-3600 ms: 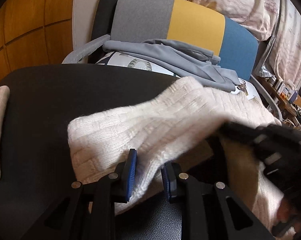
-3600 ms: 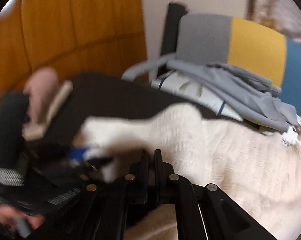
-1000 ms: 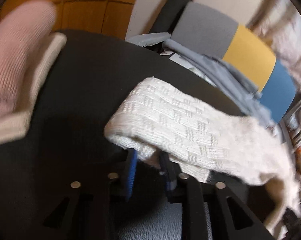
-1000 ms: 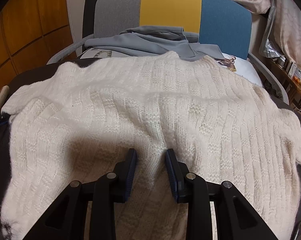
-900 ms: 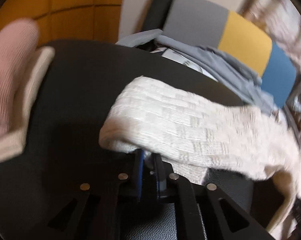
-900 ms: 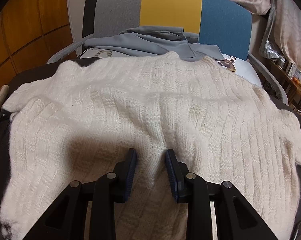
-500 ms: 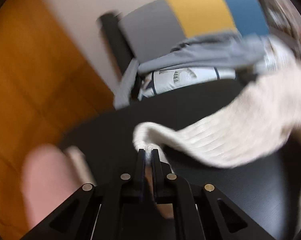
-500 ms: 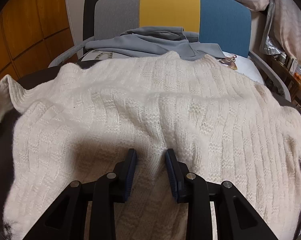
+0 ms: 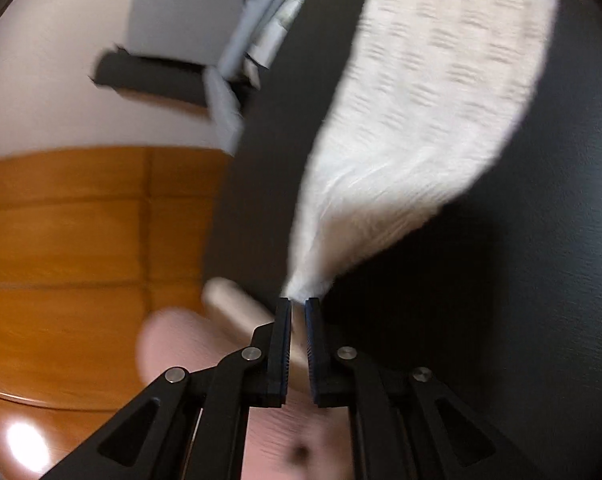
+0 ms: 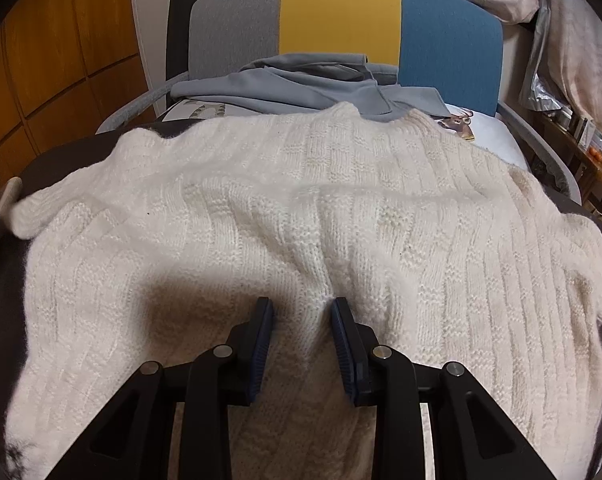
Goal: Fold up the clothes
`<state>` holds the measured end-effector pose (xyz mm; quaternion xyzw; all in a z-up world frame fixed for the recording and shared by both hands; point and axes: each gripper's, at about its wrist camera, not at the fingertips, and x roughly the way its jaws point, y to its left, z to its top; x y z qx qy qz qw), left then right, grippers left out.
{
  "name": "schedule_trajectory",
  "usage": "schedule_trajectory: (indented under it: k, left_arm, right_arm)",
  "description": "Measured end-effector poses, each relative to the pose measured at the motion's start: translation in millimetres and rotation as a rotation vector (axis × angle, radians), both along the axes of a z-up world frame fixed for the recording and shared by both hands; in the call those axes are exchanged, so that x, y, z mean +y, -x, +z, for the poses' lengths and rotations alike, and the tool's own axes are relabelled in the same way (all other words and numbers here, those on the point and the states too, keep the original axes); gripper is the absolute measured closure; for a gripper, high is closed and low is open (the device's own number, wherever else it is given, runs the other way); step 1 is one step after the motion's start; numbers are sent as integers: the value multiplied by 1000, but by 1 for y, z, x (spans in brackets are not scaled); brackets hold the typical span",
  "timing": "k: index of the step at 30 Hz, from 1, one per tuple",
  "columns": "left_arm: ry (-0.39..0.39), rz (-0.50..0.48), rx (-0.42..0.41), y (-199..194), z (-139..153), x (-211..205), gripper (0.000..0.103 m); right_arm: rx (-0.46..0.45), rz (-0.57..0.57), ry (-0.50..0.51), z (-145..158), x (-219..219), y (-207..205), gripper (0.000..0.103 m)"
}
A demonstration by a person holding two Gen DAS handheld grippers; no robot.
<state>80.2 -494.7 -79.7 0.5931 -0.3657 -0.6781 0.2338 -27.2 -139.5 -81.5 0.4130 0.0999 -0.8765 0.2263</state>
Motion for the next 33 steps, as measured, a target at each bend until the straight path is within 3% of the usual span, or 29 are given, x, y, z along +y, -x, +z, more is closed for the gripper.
schedule_trajectory:
  k: [2,6,9,12,14,16,18,20,22,24,26,27,30,33]
  left_arm:
    - [-138,120,97,-5,24,-13,90]
    - [-363,366,418,-26,91,-39,87]
    - [-557,320,610,-44,121,0,87]
    - [-749,142,590,-44,111,80,83]
    - [-868,72,526,-37,88,136,83]
    - [-977,-3,468,-34,70,189,83]
    - [-984,-96,417,-29,52,242,83]
    - [-831,-156,396,-22,32,279,80]
    - [-725,-150,412,-14,14,282,80]
    - [-690,-163,429,-12,10,277,78]
    - [-687,-164,422,-20,13,273,78]
    - [-679,-175,407,-26,14,270,81]
    - [-658,-198,366,-43,11,263,91]
    - [-634,-219,332,-51,5,262,93]
  right_arm:
    - [0,0,0,0,0,0,72]
    - [-12,7,16,1,3,2,69]
    - [-42,43,61,13,11,0,60]
    - [-55,104,97,36,23,-12,37]
    - [-66,128,72,41,33,-21,29]
    - [-77,141,14,40,44,-32,29]
    - [-89,154,-45,39,56,-42,29]
    - [-102,162,-101,36,67,-52,30]
    - [-135,114,-129,20,70,-49,40]
    - [-132,83,-121,9,71,-51,43]
    - [-116,86,-102,11,69,-57,68]
    - [-114,95,-99,14,67,-60,87]
    - [-152,105,-57,15,71,-66,89]
    - [-189,128,-20,13,75,-73,88]
